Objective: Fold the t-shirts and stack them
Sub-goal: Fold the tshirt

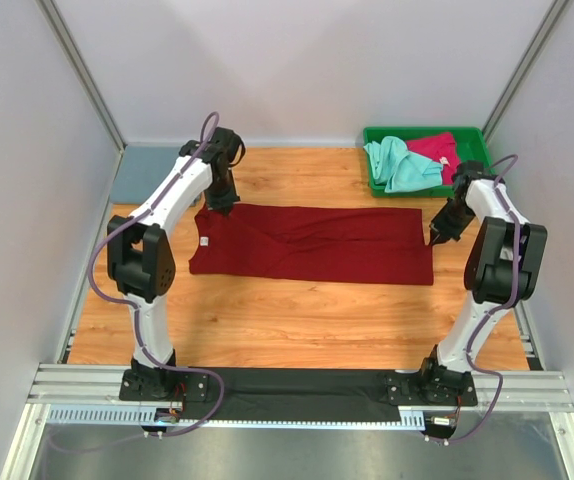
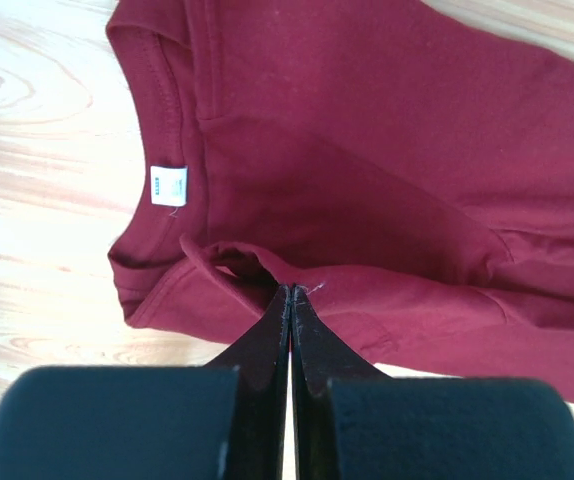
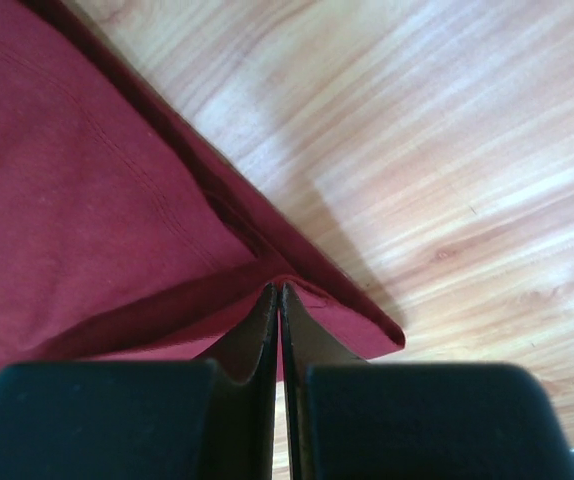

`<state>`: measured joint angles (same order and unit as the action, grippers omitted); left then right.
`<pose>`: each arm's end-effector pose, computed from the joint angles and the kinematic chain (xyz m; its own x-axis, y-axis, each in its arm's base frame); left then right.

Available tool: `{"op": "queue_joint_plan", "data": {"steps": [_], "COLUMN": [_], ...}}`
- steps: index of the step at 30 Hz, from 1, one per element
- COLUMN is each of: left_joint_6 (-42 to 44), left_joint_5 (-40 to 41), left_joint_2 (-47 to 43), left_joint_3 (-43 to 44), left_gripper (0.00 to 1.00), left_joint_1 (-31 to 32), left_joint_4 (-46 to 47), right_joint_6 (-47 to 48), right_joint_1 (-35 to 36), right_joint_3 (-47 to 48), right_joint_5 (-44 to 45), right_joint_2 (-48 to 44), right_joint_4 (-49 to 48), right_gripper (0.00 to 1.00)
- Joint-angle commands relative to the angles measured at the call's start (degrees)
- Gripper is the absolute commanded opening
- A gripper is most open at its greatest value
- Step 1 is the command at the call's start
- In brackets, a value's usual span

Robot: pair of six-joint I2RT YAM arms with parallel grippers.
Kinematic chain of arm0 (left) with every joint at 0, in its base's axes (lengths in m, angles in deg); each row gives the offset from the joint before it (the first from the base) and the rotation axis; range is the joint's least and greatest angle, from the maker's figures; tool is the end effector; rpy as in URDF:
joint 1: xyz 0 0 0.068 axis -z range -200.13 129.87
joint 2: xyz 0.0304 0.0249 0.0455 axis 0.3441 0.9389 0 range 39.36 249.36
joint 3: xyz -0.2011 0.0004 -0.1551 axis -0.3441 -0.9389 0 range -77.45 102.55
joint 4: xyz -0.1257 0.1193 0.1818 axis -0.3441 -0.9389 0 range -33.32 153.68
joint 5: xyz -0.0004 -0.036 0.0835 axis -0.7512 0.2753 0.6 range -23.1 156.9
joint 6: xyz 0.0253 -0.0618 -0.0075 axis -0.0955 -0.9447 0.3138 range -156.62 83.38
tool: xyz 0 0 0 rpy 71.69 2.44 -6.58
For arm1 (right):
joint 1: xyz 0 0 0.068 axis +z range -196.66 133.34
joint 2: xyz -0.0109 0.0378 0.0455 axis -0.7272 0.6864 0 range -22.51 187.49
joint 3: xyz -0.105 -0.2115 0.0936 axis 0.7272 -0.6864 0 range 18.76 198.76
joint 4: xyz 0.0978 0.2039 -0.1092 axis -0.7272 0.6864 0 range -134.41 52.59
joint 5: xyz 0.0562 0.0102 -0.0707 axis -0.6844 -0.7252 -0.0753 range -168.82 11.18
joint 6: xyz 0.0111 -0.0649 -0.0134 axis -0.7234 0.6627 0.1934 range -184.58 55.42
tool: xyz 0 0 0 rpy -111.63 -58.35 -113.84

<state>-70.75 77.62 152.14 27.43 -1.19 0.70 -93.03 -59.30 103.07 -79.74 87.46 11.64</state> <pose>0.3778 -0.1193 0.2465 -0.8864 -0.2787 -0.3697 -0.2852 0.9577 -0.0383 0.3503 -0.0777 0.1699 -0.7459 0.6553 -0.1191 0.6503 0.7552 0.0827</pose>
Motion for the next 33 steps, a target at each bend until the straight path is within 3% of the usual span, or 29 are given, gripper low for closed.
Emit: {"op": "queue_joint_plan", "data": {"steps": [1, 10, 12, 13, 17, 20, 25, 29, 33], "left_joint_6": [0.6, 0.2, 1.2, 1.6, 3.9, 5.3, 6.7, 5.6, 3.6], "left_joint_5": [0.1, 0.0, 0.3, 0.7, 5.1, 8.1, 5.1, -6.4, -10.4], "left_joint_2": [0.7, 3.6, 4.4, 5.1, 5.5, 3.1, -9.8, -19.4, -23.0], "left_joint_3": [3.1, 3.3, 4.3, 4.7, 7.8, 8.4, -3.9, -22.7, -29.6], "left_gripper": [0.00, 0.00, 0.12, 0.14, 0.27, 0.32, 0.33, 0.34, 0.33], "left_joint_1": [-0.4, -2.2, -2.4, -2.5, -2.6, -2.6, -2.6, -2.6, -2.4], "left_joint_4": [-0.6, 0.9, 1.0, 0.8, -1.9, -4.3, 0.7, 9.4, 12.6], "right_joint_6": [1.2, 1.5, 1.6, 2.1, 3.2, 5.0, 5.5, 5.6, 7.1], "right_joint_1": [-0.4, -0.5, -0.5, -0.5, -0.7, -0.5, 1.7, 4.0, 4.5], "right_joint_3": [3.8, 7.8, 8.4, 9.3, 11.5, 12.6, 8.1, 1.2, -2.3], "right_joint_5": [-1.3, -0.2, 0.2, 0.1, 0.8, 4.2, -1.4, -5.7, -8.3], "right_joint_2": [1.4, 5.2, 6.4, 6.7, 7.4, 5.8, -1.8, -4.9, -4.5], "right_joint_4": [-0.1, 0.6, 0.7, 0.7, 2.1, 3.8, 1.4, -2.3, -2.9], "right_gripper": [0.00, 0.03, 0.07, 0.09, 0.41, 0.42, 0.44, 0.50, 0.54]}}
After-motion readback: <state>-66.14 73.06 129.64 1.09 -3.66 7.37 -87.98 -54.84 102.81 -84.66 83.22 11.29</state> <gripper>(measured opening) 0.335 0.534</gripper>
